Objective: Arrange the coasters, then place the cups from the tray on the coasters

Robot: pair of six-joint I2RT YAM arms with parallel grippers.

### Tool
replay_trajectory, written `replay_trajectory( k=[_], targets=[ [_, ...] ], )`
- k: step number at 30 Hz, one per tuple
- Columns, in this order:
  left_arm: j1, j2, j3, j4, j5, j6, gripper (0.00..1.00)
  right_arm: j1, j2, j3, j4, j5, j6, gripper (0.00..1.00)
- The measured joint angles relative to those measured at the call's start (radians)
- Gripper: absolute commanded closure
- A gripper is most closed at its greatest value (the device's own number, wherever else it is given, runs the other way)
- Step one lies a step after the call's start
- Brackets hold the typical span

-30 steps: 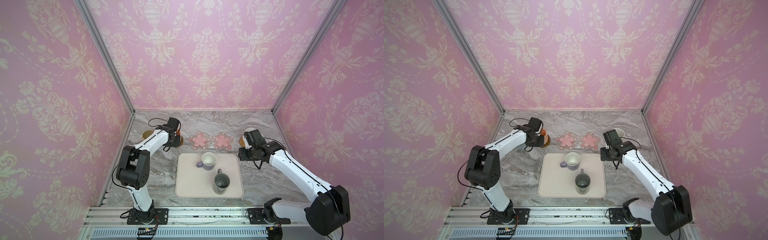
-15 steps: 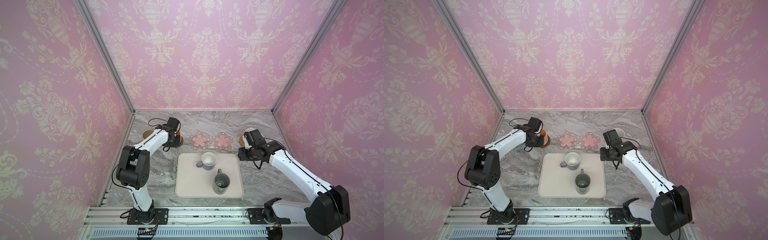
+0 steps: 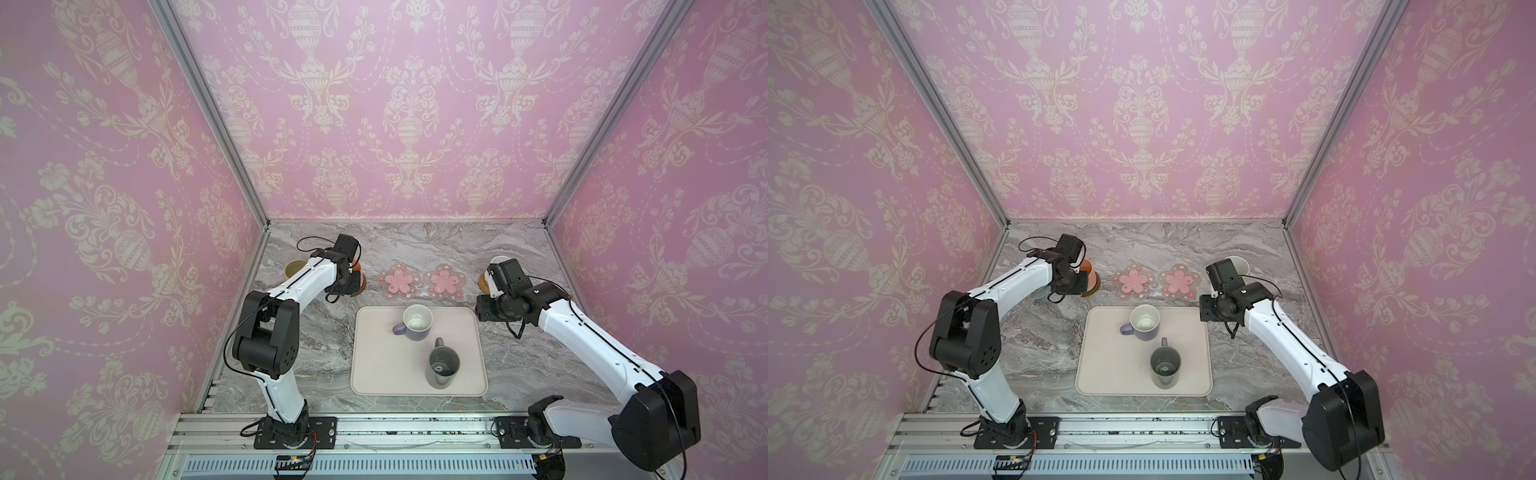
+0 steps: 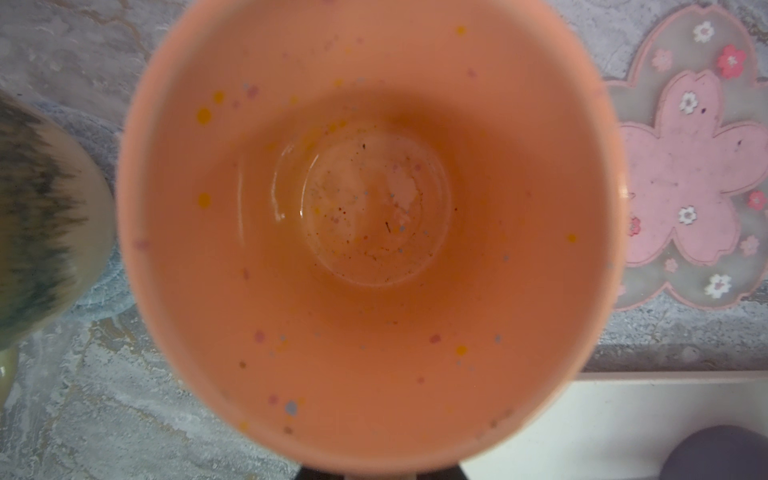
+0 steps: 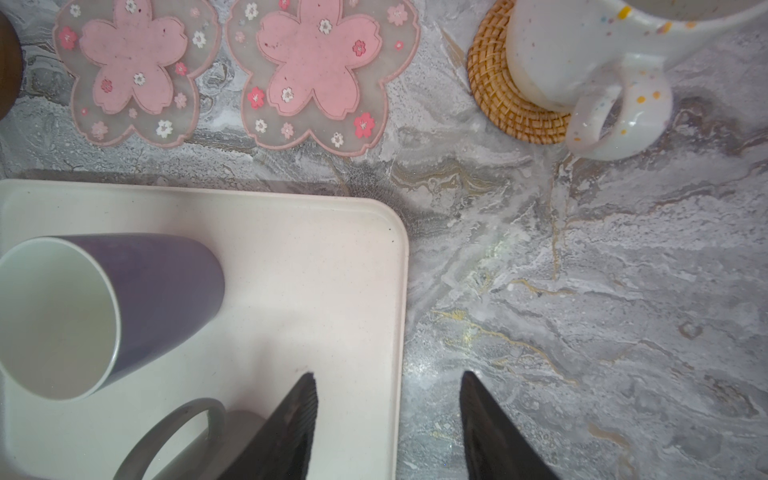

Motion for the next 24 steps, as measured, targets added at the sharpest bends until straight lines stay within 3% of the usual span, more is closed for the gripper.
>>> replay_trajectory(
  k=[11, 24],
  targets=[
    [0.0, 0.018, 0.028, -0.032, -0.006, 0.0, 0.77, 0.0, 0.0, 0.0, 0.0, 0.0, 0.0, 0.43],
    [0.0, 0.019, 0.038, -0.063, -0.019, 0.0, 0.73, 0.0, -0.013, -0.005, 0.0, 0.0, 0.0, 0.43]
  ],
)
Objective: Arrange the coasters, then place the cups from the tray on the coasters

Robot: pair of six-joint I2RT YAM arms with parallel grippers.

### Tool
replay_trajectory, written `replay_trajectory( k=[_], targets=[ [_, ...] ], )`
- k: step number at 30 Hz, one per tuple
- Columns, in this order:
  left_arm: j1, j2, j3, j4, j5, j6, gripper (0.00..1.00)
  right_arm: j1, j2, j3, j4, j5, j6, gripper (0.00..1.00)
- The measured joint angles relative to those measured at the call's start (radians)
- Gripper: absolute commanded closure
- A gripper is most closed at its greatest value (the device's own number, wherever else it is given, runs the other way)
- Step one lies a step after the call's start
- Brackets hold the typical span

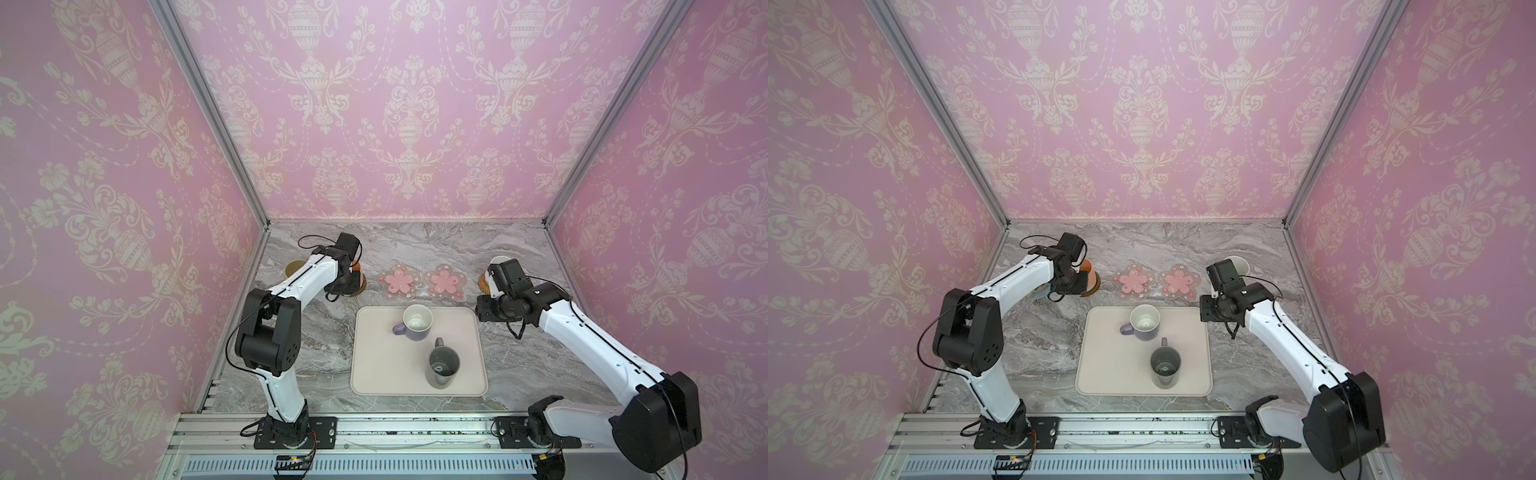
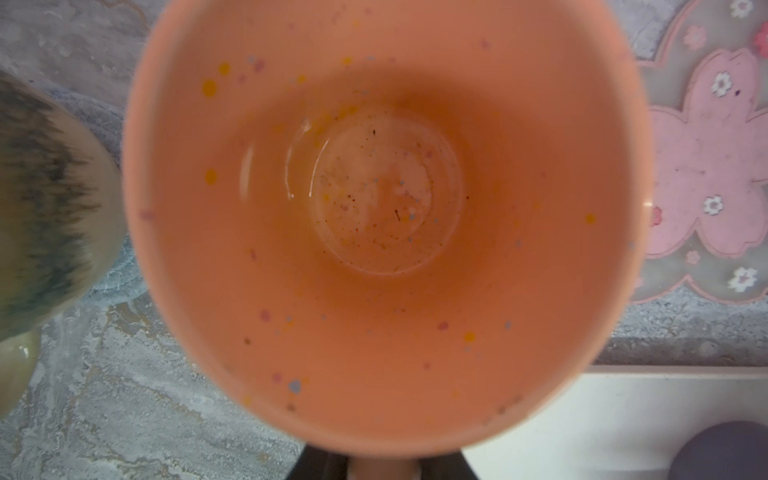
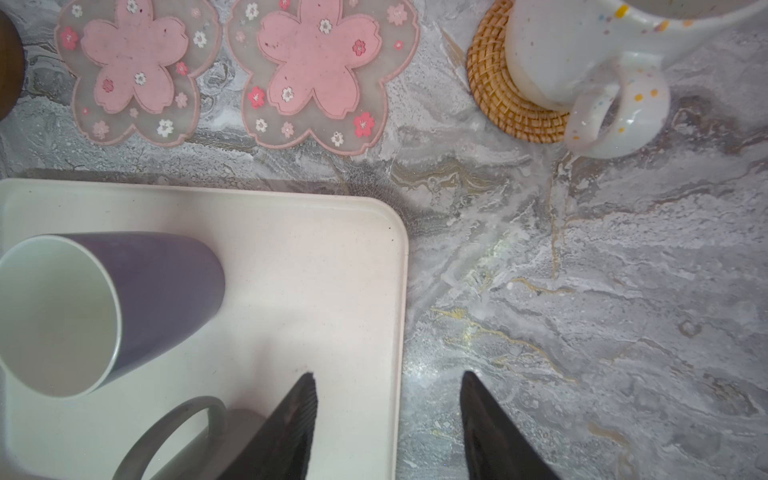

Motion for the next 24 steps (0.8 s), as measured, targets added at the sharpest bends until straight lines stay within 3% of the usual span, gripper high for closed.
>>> replay_trajectory(
  k=[6, 12, 24],
  targets=[
    [0.0, 0.0, 0.0, -0.016, -0.007, 0.0, 0.64, 0.0, -0.014, -0.006, 0.001, 0.0, 0.0, 0.43],
    [0.0, -0.019, 0.0, -0.025, -0.011, 0.0, 0.62, 0.0, -0.024, -0.014, 0.0, -0.001, 0.0, 0.42],
    [0.0, -0.229, -0.081, -0.054, -0.029, -0.001, 0.61, 0.0, -0.069, -0.02, -0.002, -0.019, 0.003, 0.43]
  ],
)
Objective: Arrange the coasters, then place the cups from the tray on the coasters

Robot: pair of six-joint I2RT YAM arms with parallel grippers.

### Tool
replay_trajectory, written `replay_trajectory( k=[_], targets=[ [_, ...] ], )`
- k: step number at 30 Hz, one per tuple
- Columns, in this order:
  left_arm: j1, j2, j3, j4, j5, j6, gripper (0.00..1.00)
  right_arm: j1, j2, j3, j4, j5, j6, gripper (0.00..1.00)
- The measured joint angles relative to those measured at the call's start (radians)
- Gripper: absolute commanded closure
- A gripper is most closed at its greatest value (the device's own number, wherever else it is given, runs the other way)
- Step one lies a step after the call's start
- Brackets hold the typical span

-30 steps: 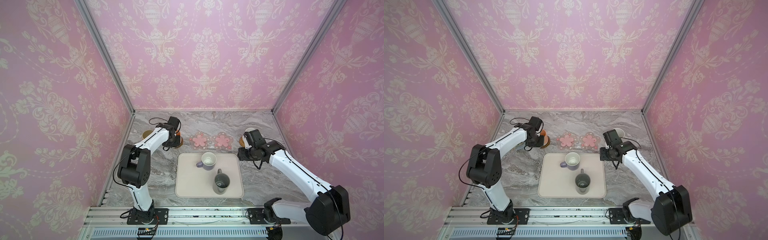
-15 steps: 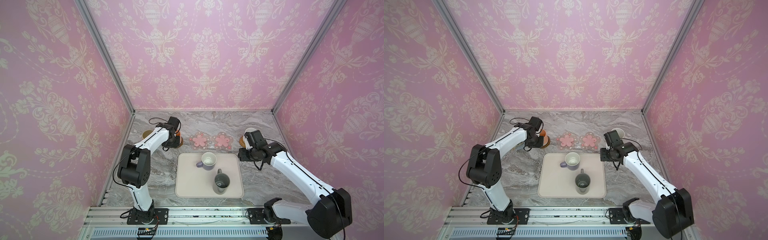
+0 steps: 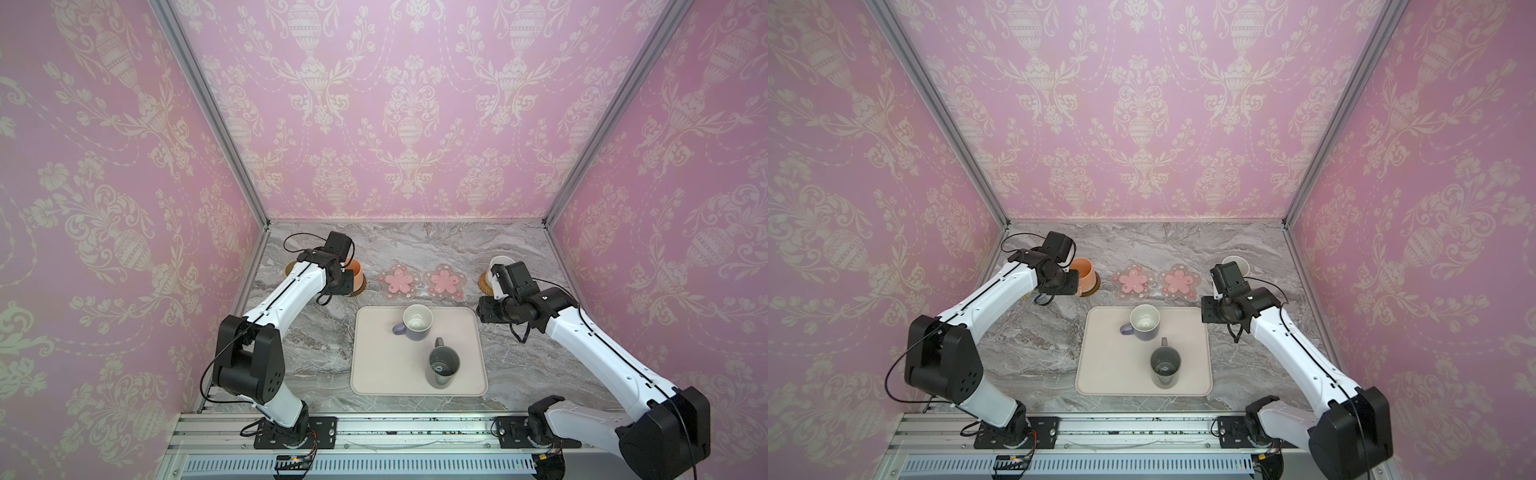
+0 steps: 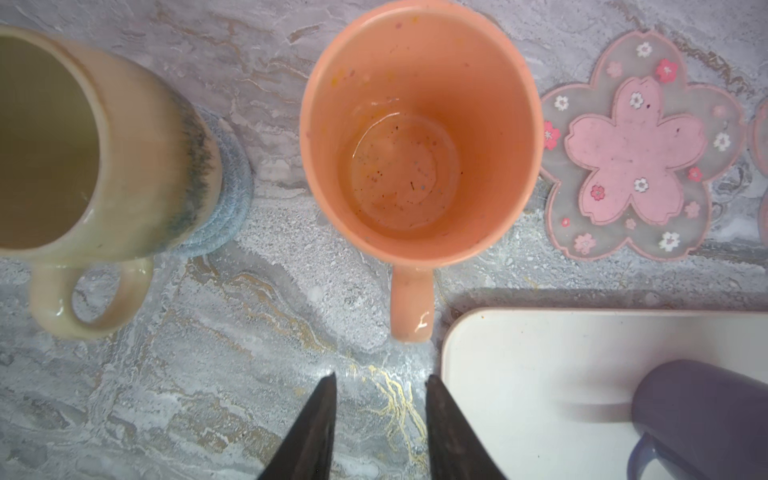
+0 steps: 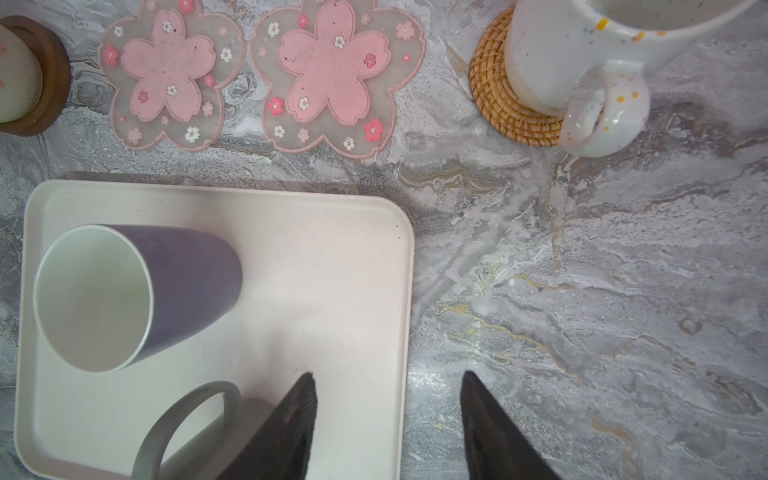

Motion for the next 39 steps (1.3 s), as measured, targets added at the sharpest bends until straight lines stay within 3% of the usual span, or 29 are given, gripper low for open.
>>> replay_trajectory(
  k=[8, 16, 39],
  targets=[
    [0.0, -0.128, -0.069, -0.049, -0.004, 0.0, 0.63, 0.025, -0.016, 0.0, -0.002, -0.046, 0.019, 0.43],
    [0.0, -0.224, -0.108, -0.076, -0.004, -0.014, 0.64, 0.138, -0.001, 0.002, -0.002, -0.058, 0.027, 0.45],
    [-0.002, -0.321, -0.2, -0.079, -0.003, -0.042, 0.64, 0.43, 0.293, 0.143, -0.024, -0.013, 0.048, 0.48]
  ],
)
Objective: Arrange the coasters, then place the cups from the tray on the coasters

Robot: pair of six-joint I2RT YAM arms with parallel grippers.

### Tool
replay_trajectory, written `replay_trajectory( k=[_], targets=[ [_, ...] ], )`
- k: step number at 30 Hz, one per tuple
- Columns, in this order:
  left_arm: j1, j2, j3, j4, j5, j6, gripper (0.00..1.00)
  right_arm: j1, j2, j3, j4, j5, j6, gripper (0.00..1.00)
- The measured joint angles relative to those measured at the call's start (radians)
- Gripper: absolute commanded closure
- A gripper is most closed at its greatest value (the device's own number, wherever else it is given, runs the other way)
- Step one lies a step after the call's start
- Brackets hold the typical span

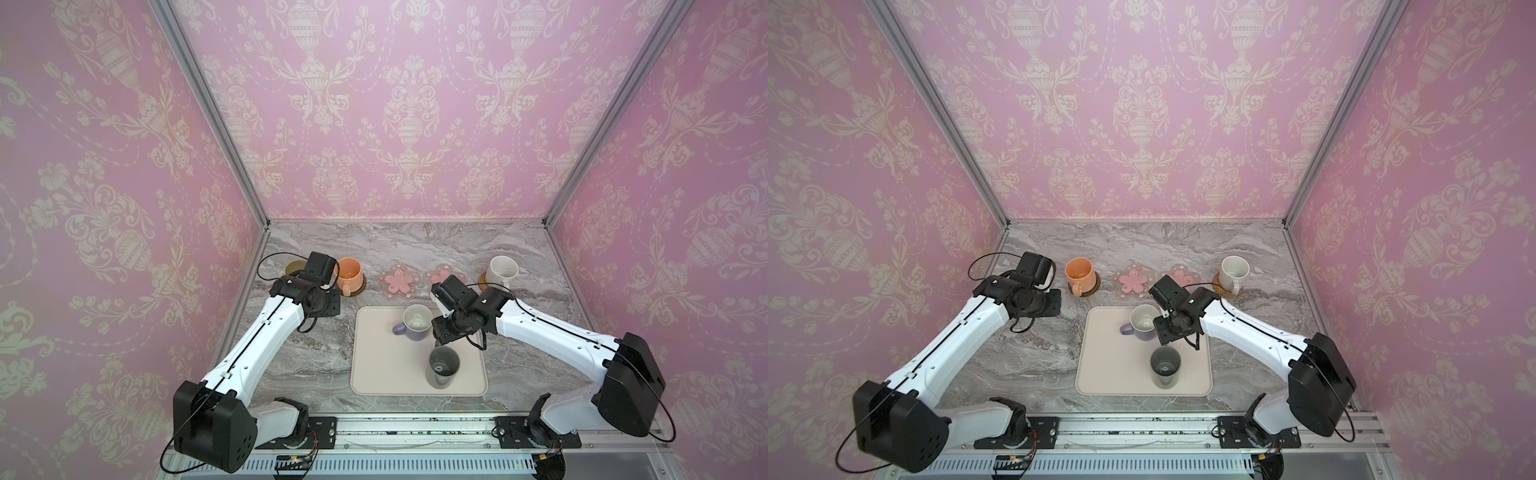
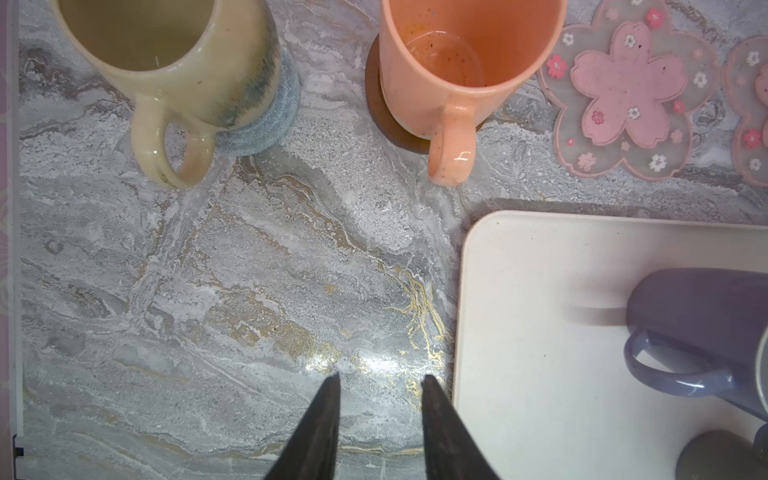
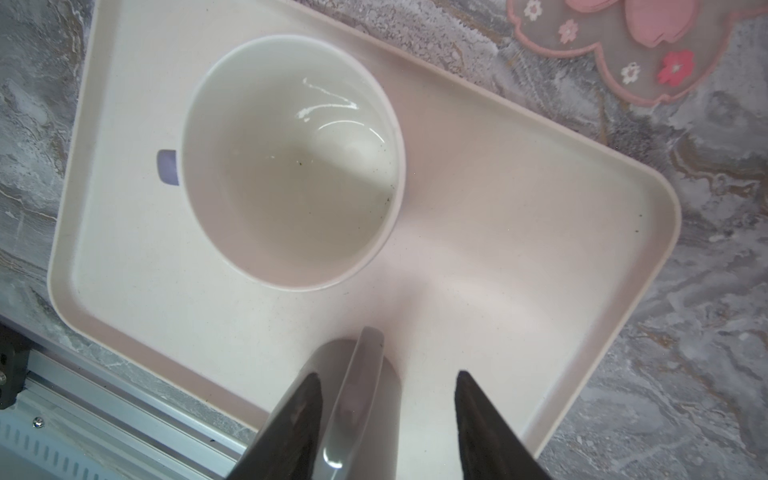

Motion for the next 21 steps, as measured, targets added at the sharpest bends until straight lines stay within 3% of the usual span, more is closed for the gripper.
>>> replay_trajectory(
  k=[21],
  targets=[
    [0.0, 0.0, -0.002, 0.0, 0.008, 0.0, 0.64, 0.024, 0.059, 0.011, -0.076, 0.089, -0.006, 0.52]
  ],
)
